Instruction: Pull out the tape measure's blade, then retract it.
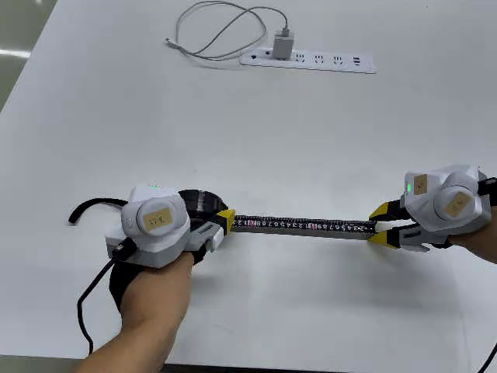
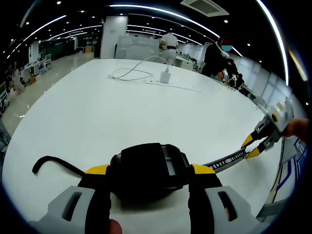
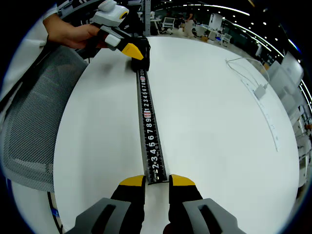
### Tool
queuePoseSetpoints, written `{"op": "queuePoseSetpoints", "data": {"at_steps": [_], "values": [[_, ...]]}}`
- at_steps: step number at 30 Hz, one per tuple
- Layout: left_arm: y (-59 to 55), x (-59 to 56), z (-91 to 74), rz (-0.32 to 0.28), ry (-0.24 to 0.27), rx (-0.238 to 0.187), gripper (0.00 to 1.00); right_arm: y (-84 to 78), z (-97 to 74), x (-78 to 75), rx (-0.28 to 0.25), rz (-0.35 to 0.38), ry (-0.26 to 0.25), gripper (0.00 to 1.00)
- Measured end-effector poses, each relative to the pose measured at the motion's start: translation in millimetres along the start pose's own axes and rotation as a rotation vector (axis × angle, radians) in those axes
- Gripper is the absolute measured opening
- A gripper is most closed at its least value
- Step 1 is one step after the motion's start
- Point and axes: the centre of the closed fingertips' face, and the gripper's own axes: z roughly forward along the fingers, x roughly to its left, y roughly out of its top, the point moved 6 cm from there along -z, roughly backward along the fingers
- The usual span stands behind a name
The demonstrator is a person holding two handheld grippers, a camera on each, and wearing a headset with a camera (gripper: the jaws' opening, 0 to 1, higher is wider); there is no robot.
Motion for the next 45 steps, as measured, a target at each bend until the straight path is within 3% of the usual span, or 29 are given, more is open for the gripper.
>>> {"op": "queuePoseSetpoints", "data": {"at_steps": [7, 26, 45], "values": [[-0.2, -0.1, 0.1, -0.003, -0.001, 0.001, 0.60, -1.4, 1.4, -0.3, 0.008, -0.028, 0.002, 0.13], [0.0, -0.5, 0.1, -0.006, 0.006, -0.001, 0.61, -1.0, 1.1, -0.2, 0.019, -0.014, -0.009, 0.11], [0.8, 1.0, 0.5, 0.012, -0.008, 0.024, 0.57, -0.9, 2.7, -1.3, 0.030, -0.025, -0.004, 0.10]]}}
